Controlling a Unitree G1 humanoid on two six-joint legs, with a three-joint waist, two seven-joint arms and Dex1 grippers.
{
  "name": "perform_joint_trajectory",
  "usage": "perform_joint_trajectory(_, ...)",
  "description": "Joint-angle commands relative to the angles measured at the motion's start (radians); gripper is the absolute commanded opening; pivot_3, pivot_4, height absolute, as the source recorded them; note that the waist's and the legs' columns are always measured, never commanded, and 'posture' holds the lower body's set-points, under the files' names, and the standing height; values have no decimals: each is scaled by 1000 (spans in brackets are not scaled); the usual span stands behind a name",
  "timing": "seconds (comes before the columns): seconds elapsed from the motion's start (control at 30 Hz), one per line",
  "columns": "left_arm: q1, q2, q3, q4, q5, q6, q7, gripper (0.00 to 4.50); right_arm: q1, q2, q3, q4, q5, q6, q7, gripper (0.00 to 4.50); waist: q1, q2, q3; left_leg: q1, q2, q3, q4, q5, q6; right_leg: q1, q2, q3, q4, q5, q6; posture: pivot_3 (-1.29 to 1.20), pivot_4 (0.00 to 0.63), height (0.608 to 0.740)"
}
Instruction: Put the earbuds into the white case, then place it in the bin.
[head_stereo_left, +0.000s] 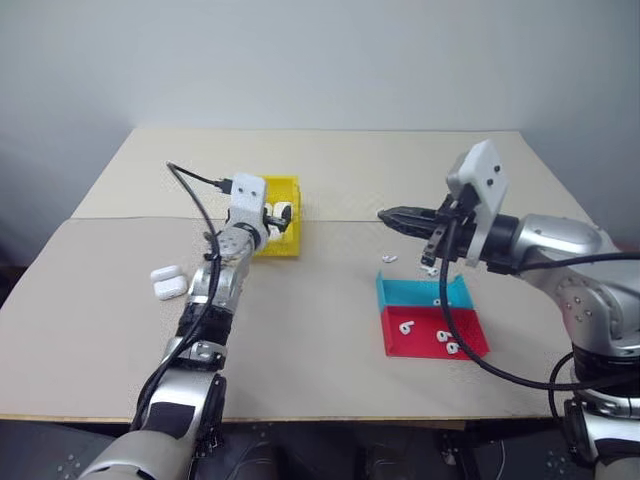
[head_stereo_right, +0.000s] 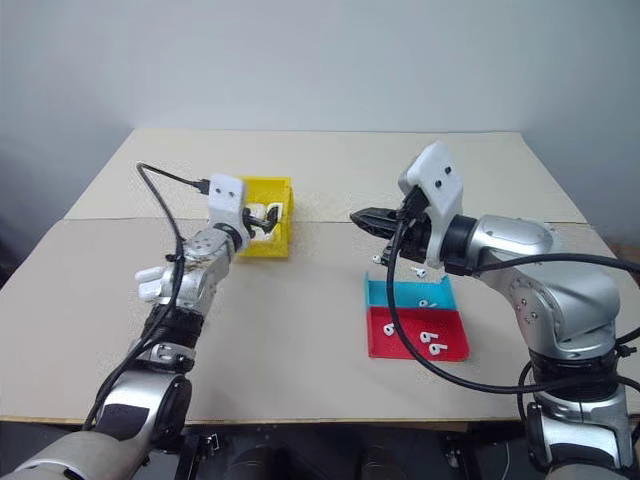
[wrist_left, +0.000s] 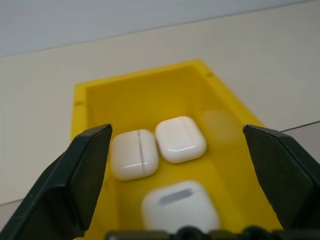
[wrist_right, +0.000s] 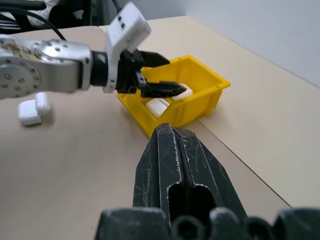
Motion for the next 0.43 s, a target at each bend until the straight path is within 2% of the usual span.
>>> perform_joint_trajectory(0.03,81,74,50,-267,-118,82,-136,4479,41,15,-68,-75,18,-55,-25,0,-4,0,0,0,0,0,0,3,-4,-1,0,1,0,0,0,0,150,740)
perform_joint_trajectory(0.13,218,201,74,-503,-200,183,-256,4479,172,10,-60,-96,-34,-142,-1,0,-4,0,0,1,0,0,0,2,-4,0,0,0,1,0,0,0,150,740)
perform_joint_trajectory(0.27,469,379,203,-811,-392,285,-425,4479,339,-44,-51,-57,-88,-253,91,0,-8,0,0,2,0,0,0,0,0,1,-1,2,1,0,0,0,150,740)
perform_joint_trajectory(0.43,686,523,383,-986,-582,373,-543,4479,423,-118,-64,-44,-142,-374,186,0,-5,0,0,4,1,-1,-1,0,1,2,0,1,2,-1,0,0,150,740)
